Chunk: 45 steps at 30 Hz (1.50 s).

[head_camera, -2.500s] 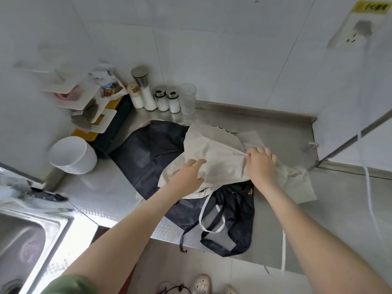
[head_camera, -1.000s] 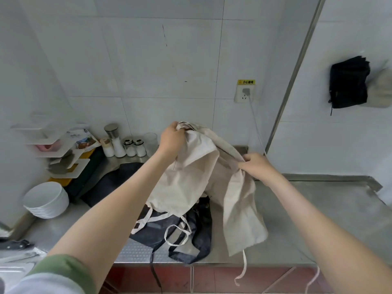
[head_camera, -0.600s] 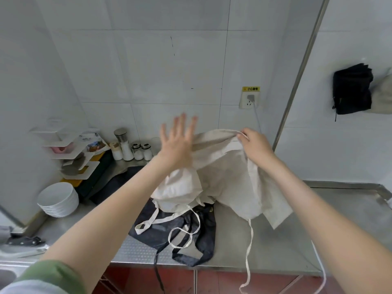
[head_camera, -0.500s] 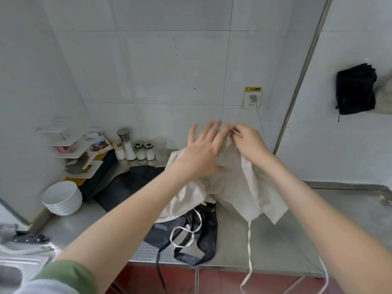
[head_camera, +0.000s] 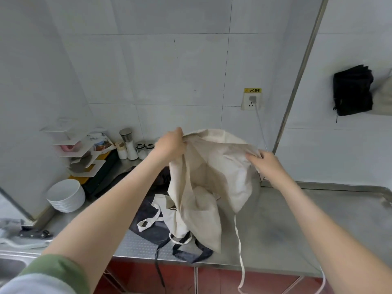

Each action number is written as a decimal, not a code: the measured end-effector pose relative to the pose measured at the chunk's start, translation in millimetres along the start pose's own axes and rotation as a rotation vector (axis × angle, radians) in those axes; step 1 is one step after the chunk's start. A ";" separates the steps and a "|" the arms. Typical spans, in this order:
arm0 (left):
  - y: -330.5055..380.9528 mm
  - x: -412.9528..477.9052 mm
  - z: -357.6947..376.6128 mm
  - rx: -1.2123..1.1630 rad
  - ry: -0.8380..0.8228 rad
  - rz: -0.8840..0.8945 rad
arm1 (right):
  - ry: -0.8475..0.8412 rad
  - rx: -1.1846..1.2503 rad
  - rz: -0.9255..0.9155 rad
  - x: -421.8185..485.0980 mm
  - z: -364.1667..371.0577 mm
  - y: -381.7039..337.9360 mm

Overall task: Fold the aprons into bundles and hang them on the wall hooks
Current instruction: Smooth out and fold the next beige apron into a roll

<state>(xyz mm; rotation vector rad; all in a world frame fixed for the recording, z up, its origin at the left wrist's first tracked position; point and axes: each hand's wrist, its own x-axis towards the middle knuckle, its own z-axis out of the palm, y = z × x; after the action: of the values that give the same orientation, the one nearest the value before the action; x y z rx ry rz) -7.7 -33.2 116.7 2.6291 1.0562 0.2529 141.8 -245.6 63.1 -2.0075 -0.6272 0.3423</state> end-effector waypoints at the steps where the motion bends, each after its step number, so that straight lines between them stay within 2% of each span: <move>1: -3.3 -3.8 1.3 0.137 0.032 -0.033 | 0.017 0.007 -0.029 0.3 -0.4 -9.1; 3: 2.8 -15.5 5.3 0.241 0.093 0.092 | 0.007 -0.002 -0.099 -0.9 -0.6 -32.8; 6: 32.7 -30.2 11.3 0.185 0.254 0.377 | -0.010 0.011 -0.212 -3.8 -2.7 -73.7; 8: 47.3 -34.0 10.3 0.013 0.313 0.367 | 0.013 0.079 -0.276 -4.6 -5.5 -92.0; 11: 53.9 -34.6 1.0 -0.634 0.145 0.220 | -0.047 0.292 -0.319 -9.4 -12.8 -102.3; 13: 56.3 -32.4 0.6 -0.723 0.003 0.163 | -0.185 0.412 -0.355 -13.0 -18.4 -98.5; 15: 60.5 -34.2 3.6 -0.802 -0.113 0.142 | -0.306 0.323 -0.338 -14.0 -20.1 -87.0; 18: 75.6 -39.5 1.6 -1.067 -0.252 0.174 | -0.468 0.254 -0.194 -17.3 -16.0 -65.1; 20: 84.6 -40.2 0.2 -1.064 -0.273 0.230 | -0.472 0.340 -0.099 -21.1 -12.5 -51.2; 22: 91.9 -41.1 0.5 -1.015 -0.261 0.264 | -0.408 0.368 -0.063 -26.7 -8.2 -46.5; 25: 93.6 -40.8 4.7 -0.986 -0.292 0.277 | -0.219 0.274 -0.029 -24.9 -4.8 -46.0; 28: 84.6 -39.7 16.4 -0.828 -0.433 0.164 | -0.044 0.314 0.107 -22.7 -12.6 -39.4; 30: 81.4 -45.1 26.8 -0.593 -0.556 0.118 | -0.023 0.457 0.144 -23.9 -20.0 -34.0; 32: 81.2 -50.0 32.8 -0.542 -0.661 0.084 | -0.017 0.522 0.170 -25.9 -21.2 -32.7; 35: 82.3 -57.2 36.9 -0.642 -0.605 0.034 | -0.139 0.492 0.147 -25.8 -18.2 -27.5; 37: 76.6 -57.8 39.0 -0.709 -0.527 -0.007 | -0.336 0.427 0.128 -28.8 -18.0 -24.7; 40: 61.3 -61.3 40.9 -0.811 -0.502 -0.044 | -0.581 0.340 0.188 -40.9 -8.9 -15.3; 42: 55.1 -64.8 35.6 -0.823 -0.505 -0.045 | -0.619 0.337 0.204 -48.4 0.2 -11.8; 45: 46.5 -68.8 29.9 -0.836 -0.504 -0.046 | -0.586 0.239 0.181 -60.1 10.2 -20.9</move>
<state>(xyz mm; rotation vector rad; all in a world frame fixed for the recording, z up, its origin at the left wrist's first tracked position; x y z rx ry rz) -18.8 -119.3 100.5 1.7727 0.6364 0.0009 81.1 -263.5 75.3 -1.7308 -0.7192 1.0871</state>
